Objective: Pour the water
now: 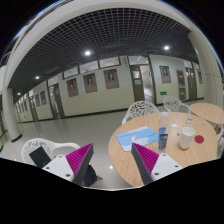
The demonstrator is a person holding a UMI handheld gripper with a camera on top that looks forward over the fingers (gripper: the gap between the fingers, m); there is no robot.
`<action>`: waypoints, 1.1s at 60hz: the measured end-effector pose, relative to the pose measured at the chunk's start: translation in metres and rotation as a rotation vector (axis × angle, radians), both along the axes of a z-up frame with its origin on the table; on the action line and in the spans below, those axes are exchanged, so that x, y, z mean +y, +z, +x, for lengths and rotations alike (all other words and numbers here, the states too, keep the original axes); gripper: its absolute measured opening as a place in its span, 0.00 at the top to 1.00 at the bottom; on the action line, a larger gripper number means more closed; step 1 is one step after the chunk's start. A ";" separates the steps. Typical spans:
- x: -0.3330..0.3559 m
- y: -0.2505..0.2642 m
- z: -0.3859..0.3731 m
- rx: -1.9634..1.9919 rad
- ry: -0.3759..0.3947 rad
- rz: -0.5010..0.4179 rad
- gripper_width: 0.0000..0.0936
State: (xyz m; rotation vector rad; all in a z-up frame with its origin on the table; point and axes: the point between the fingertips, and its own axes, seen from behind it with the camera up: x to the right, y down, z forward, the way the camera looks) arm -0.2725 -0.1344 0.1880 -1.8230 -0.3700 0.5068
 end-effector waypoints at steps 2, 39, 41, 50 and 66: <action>-0.002 0.001 -0.003 0.004 -0.001 0.001 0.11; 0.181 -0.065 0.137 -0.095 -0.311 0.054 0.11; 0.192 -0.073 0.130 -0.100 -0.301 0.052 0.12; 0.252 -0.094 0.124 -0.103 -0.311 0.046 0.13; 0.273 -0.109 0.118 -0.152 -0.299 0.097 0.58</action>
